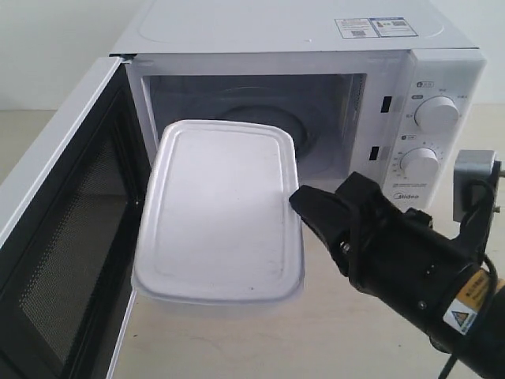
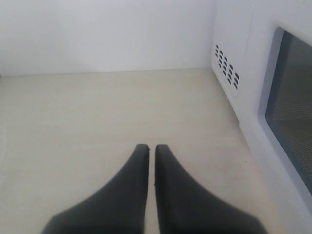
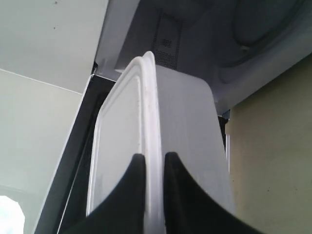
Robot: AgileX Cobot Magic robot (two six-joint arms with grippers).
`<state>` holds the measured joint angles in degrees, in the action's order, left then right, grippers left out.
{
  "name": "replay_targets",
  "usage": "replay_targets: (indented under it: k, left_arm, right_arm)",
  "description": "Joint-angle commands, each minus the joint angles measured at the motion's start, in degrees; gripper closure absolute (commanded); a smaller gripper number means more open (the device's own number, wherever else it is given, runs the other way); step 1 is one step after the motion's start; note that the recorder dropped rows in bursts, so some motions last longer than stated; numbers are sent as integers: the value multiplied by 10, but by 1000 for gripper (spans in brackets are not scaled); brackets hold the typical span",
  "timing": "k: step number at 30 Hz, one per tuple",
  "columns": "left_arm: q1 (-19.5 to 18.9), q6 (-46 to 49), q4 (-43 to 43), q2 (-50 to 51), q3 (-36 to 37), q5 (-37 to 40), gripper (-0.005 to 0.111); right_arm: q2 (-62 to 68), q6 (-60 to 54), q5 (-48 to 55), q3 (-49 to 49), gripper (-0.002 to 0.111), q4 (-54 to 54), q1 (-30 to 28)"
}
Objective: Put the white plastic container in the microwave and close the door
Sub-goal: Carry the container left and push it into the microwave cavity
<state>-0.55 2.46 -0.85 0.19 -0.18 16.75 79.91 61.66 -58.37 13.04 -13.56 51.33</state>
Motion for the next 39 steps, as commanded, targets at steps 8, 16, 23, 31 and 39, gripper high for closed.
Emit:
replay_targets:
  k: [8, 16, 23, 31, 39]
  left_arm:
    - [4, -5, 4, -2, 2, -3, 102]
    - [4, -5, 4, -2, 2, -3, 102]
    - [4, -5, 4, -2, 2, -3, 102]
    - [4, -5, 4, -2, 2, -3, 102]
    - [4, -5, 4, -2, 2, -3, 102]
  right_arm:
    - [90, 33, -76, 73, 108, -100, 5]
    - [178, 69, -107, 110, 108, -114, 5]
    - [208, 52, -97, 153, 108, -175, 5]
    - [225, 21, -67, 207, 108, -230, 5]
    - [260, 16, -65, 251, 108, -272, 5]
